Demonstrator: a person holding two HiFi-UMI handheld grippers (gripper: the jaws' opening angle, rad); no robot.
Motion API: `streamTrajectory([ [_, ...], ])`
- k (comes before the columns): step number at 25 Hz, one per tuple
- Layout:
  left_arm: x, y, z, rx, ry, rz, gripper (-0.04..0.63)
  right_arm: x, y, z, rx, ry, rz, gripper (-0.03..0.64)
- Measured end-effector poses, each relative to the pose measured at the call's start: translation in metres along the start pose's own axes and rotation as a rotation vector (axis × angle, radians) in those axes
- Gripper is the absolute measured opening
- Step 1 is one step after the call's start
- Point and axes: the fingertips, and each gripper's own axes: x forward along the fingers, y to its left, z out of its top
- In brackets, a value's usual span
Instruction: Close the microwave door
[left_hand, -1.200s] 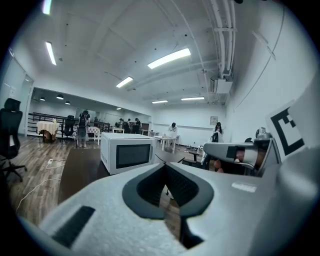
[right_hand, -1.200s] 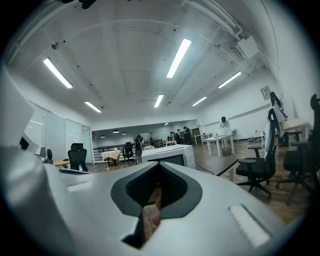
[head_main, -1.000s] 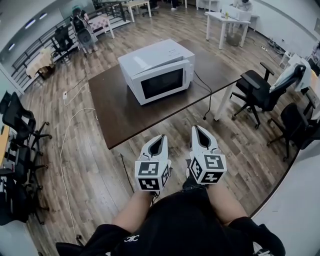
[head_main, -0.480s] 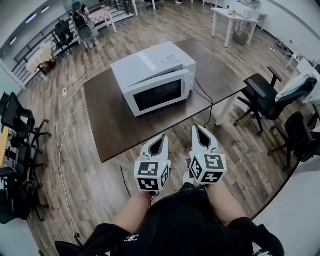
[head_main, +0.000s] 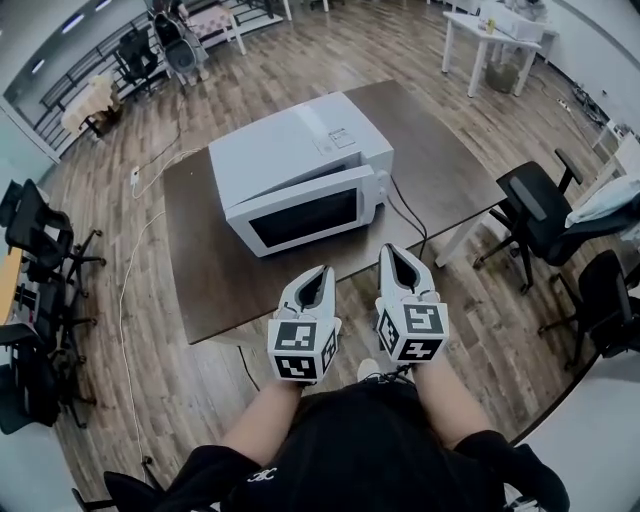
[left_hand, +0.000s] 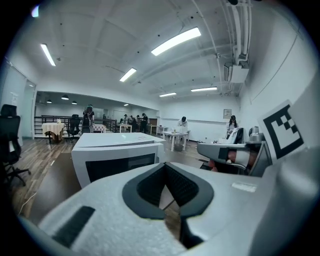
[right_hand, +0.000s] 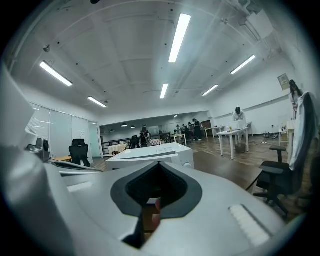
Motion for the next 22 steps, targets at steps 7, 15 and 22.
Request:
streamTrajectory([
  [7, 0.031, 0.01, 0.005, -0.018, 0.017, 0.042, 0.009, 0.046, -0.023, -0.003, -0.001, 0.034, 0.031, 0.011],
  [15, 0.056, 0.03, 0.004, -0.024, 0.043, 0.022, 0.009, 0.093, -0.035, -0.028, -0.037, 0.112, 0.017, 0.076],
  [22, 0.072, 0.056, 0.011, -0.02, 0.049, 0.005, 0.009, 0.139, -0.044, -0.05, -0.112, 0.171, -0.053, 0.118],
])
